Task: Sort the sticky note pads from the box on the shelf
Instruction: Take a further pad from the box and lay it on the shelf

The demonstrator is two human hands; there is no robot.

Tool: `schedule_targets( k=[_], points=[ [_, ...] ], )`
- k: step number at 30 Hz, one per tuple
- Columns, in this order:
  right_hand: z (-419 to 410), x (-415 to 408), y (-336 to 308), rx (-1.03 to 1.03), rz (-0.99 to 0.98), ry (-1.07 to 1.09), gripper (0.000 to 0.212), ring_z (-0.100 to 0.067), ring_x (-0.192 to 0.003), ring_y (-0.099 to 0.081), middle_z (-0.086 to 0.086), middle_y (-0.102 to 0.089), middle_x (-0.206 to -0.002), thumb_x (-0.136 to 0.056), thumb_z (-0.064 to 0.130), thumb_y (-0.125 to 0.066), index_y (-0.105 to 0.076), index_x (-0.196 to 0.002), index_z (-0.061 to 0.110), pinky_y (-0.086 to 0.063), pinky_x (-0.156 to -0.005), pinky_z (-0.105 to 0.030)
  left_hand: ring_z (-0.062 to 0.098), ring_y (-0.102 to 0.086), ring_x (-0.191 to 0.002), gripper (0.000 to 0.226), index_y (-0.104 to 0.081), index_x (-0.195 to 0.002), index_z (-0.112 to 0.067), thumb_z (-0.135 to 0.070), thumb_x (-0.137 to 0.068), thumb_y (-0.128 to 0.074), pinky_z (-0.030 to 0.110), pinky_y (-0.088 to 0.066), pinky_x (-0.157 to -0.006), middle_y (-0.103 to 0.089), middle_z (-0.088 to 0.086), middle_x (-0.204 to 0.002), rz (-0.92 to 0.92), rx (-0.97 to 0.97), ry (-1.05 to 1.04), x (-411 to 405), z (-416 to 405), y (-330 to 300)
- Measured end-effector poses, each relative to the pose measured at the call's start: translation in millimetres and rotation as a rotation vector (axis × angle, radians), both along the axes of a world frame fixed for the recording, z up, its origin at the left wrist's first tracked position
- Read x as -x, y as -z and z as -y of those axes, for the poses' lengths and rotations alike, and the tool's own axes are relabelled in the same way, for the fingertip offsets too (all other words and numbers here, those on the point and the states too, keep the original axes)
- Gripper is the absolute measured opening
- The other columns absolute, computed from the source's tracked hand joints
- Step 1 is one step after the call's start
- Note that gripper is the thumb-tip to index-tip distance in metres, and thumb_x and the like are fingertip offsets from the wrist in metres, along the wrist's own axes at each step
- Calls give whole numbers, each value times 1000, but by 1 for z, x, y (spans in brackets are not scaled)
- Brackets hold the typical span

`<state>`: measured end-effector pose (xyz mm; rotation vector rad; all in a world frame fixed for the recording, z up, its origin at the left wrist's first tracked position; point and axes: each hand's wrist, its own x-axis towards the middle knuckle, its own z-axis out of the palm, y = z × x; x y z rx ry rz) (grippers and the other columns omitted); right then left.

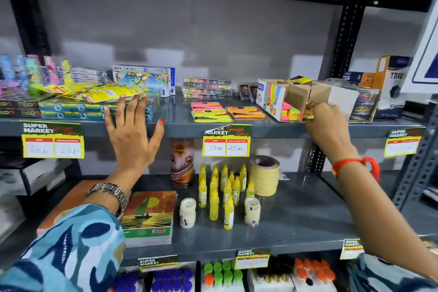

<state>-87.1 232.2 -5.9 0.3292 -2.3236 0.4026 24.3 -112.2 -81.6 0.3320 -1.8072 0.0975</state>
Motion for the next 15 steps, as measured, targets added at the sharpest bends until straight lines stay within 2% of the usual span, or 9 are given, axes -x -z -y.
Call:
schedule_targets(
  k=[4,9,11,13,15],
  points=[
    [-7,-1,4,-11,-65,52,19,-49,-81,-62,-35,-65,-87,-83,-6,-51,-65,-95,-6,-51,-68,-47,32,-33,-136,60,-47,-137,-7,-47,-94,-35,43,1,-116,-51,14,-138,7,-10,-2,-1,-1,-2],
    [-16,-8,0,184,-192,89,19,-51,-80,-61,-37,-64,-88,-87,1,-50,-64,-98,-7,-52,-69,-52,32,-34,-135,61,-48,-136,-6,-47,-93,-35,45,-2,-116,-51,13,-137,21,-12,-3,-2,2,-2],
    [-9,-14,-4,300,-320,70,24,-49,-85,-61,-35,-66,-96,-92,6,-48,-64,-107,-4,-50,-72,-50,32,-33,-135,61,-48,-136,-6,-47,-93,-36,47,-4,-115,-51,13,-137,24,-11,-3,-2,2,-2],
    [4,-21,-8,369,-483,12,28,-43,-91,-62,-25,-69,-105,-95,14,-46,-64,-115,5,-48,-74,-43,31,-32,-136,61,-48,-136,-6,-47,-93,-35,48,-5,-115,-51,12,-138,24,-13,-3,-2,1,-2],
    [20,-25,-10,343,-679,-88,24,-37,-88,-65,-17,-73,-105,-95,14,-50,-67,-112,9,-45,-73,-38,30,-32,-136,62,-47,-137,-6,-48,-94,-34,48,-6,-115,-51,12,-139,27,-9,2,-2,1,-1]
  ],
)
